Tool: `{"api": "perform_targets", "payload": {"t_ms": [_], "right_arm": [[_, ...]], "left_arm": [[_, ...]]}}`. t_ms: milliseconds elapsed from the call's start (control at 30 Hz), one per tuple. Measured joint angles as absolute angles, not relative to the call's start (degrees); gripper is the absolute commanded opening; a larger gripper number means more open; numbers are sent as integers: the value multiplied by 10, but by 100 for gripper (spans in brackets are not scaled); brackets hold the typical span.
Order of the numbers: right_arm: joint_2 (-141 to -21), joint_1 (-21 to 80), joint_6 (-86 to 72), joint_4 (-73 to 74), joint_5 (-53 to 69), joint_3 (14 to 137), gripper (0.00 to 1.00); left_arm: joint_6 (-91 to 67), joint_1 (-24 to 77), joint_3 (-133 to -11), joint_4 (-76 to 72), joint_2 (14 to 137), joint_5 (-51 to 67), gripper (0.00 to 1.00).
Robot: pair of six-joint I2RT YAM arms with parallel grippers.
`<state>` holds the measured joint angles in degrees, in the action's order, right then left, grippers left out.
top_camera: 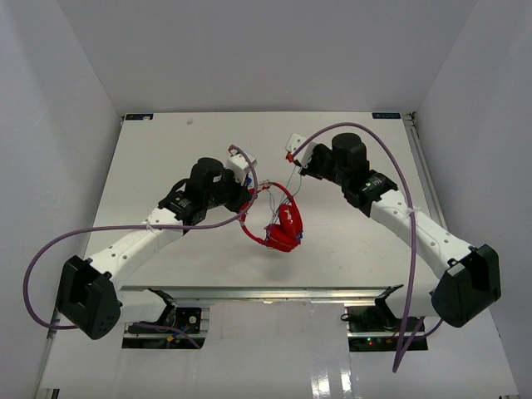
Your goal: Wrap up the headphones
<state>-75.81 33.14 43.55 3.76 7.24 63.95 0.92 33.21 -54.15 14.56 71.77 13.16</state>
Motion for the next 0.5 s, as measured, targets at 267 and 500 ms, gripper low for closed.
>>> {"api": "perform_targets", "payload": {"t_ms": [267,500], "right_arm": [[-769,238,301,-15,271,565,8],[-742,208,205,-120,442,485,9]], "left_arm": [[-49,332,-562,146,676,169,0],[-85,332,-621,162,682,183,0]]}}
